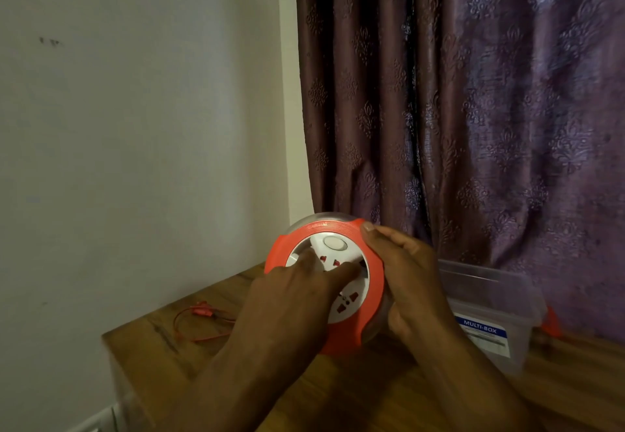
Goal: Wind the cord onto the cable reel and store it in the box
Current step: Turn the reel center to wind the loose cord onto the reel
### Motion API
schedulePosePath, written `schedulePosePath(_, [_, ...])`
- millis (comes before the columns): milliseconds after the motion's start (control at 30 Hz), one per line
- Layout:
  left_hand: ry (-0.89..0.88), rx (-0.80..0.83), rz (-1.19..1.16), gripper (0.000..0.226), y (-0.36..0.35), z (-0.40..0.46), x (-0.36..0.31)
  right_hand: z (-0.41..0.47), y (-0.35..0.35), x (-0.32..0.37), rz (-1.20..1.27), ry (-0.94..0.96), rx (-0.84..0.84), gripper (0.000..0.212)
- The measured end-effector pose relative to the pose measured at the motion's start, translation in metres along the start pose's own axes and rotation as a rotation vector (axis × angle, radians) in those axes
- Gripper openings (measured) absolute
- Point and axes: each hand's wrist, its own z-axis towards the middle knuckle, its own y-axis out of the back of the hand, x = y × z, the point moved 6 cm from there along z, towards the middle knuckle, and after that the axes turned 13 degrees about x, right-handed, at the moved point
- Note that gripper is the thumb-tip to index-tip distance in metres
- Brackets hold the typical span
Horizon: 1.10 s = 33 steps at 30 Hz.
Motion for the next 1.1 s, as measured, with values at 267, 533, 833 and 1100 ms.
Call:
schedulePosePath(267, [-0.071, 0.022, 0.040, 0.045, 0.009, 0.000, -0.005, 0.000, -0.001, -0.003, -0.021, -0.028, 0.013, 0.019])
schedulePosePath(533, [-0.243, -0.038, 0.050, 0.031, 0.021, -0.011, -0.010, 0.001, 0.002, -0.011, -0.038, -0.105, 0.006, 0.023])
schedulePosePath(833, [-0.137, -0.259, -0.267, 0.018, 0.037, -0.030, 0.005, 0.000, -0.003, -0.005, -0.118, -0.024, 0.011, 0.023])
schedulePosePath(1100, [0.053, -0.112, -0.213, 0.066, 0.014, -0.036, 0.007, -0.003, -0.006, 0.004, -0.121, 0.016, -0.030, 0.023])
